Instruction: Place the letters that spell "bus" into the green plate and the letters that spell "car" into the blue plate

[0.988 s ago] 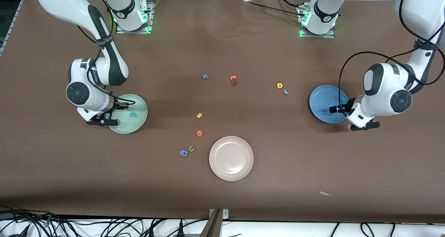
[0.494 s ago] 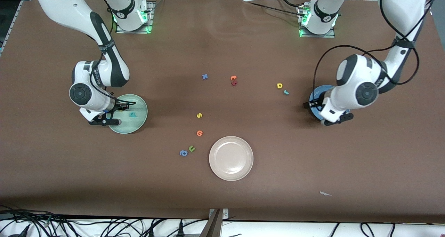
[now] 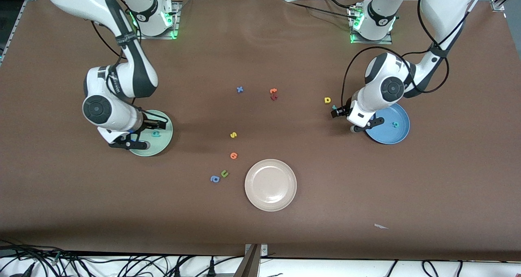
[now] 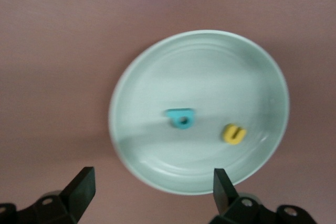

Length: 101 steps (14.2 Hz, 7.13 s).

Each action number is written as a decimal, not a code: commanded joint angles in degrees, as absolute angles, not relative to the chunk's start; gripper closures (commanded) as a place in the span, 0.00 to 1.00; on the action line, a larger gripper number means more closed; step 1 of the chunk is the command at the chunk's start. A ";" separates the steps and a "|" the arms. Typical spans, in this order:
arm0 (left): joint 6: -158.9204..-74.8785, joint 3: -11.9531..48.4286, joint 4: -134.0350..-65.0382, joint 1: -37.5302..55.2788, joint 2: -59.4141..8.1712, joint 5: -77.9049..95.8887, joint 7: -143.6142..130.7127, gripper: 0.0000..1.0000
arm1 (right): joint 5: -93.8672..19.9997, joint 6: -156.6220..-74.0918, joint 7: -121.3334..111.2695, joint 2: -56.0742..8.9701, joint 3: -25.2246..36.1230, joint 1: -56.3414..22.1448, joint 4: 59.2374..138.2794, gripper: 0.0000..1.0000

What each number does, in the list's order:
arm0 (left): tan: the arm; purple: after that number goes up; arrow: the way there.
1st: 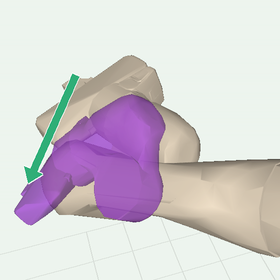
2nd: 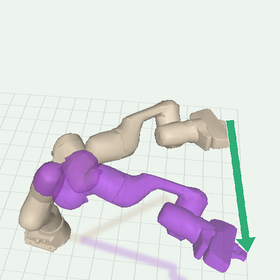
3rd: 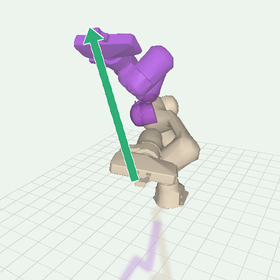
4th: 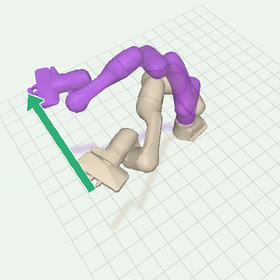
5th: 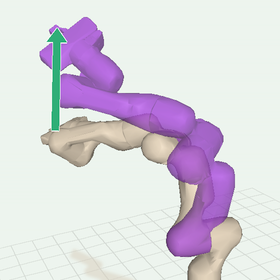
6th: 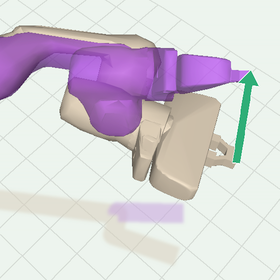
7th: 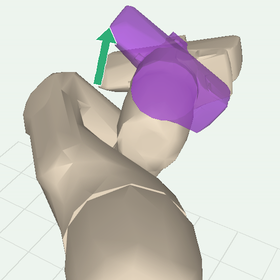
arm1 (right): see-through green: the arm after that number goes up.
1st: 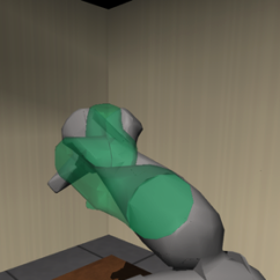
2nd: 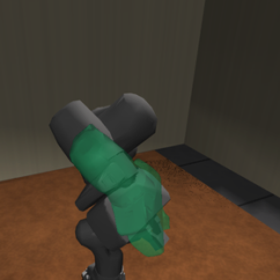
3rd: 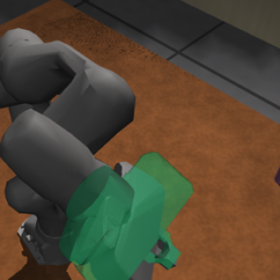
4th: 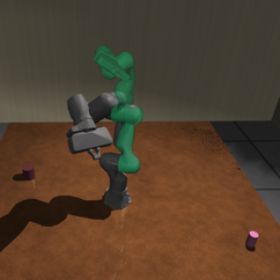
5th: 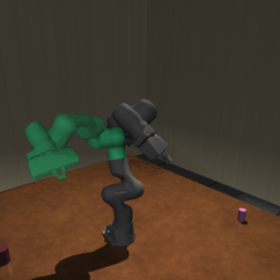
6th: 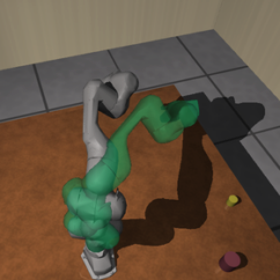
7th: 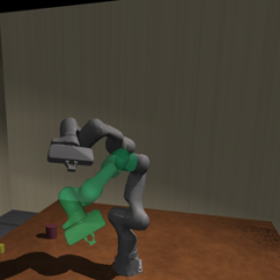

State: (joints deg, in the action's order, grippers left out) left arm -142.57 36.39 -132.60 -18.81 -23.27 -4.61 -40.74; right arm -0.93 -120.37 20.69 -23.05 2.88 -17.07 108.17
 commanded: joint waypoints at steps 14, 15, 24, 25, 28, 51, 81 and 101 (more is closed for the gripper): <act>-144.40 36.39 -135.70 -15.91 -24.60 -8.53 -43.24 0.54 | -3.96 -143.96 70.93 -36.38 -5.80 -28.56 101.69 0.06; -145.80 36.30 -135.70 -15.91 -24.78 -8.53 -43.24 0.56 | -3.87 -144.66 71.10 -36.91 -5.80 -28.65 101.69 0.15; -147.04 35.95 -136.14 -15.91 -25.84 -11.07 -44.03 0.60 | -3.26 -148.71 73.83 -41.57 -5.63 -30.76 98.70 0.40; -147.04 35.95 -136.14 -15.91 -25.84 -11.42 -44.12 0.62 | -2.64 -148.71 73.83 -41.66 -5.63 -30.76 98.70 0.40; -146.78 35.95 -136.14 -15.91 -25.84 -11.51 -44.12 0.70 | -2.37 -148.71 73.83 -41.66 -5.10 -30.76 98.79 0.47; -139.78 36.30 -131.85 -20.64 -21.45 -11.51 -39.13 1.00 | -0.17 -132.57 60.42 -34.47 -0.01 -30.76 98.44 0.84; -147.10 56.16 -140.70 -34.28 -16.08 -11.43 -46.93 0.01 | -3.87 -87.84 11.43 -19.86 13.44 -22.06 83.54 0.00; -147.39 52.65 -138.96 -29.27 -29.18 -46.23 -76.99 0.19 | 2.19 -100.90 4.84 4.23 -0.29 -1.91 101.36 0.00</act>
State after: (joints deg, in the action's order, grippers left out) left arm -147.42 52.49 -139.83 -29.90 -28.51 -44.56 -74.40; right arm 1.00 -98.45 5.60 4.52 -3.75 0.97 100.95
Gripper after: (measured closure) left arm 0.185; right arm 0.000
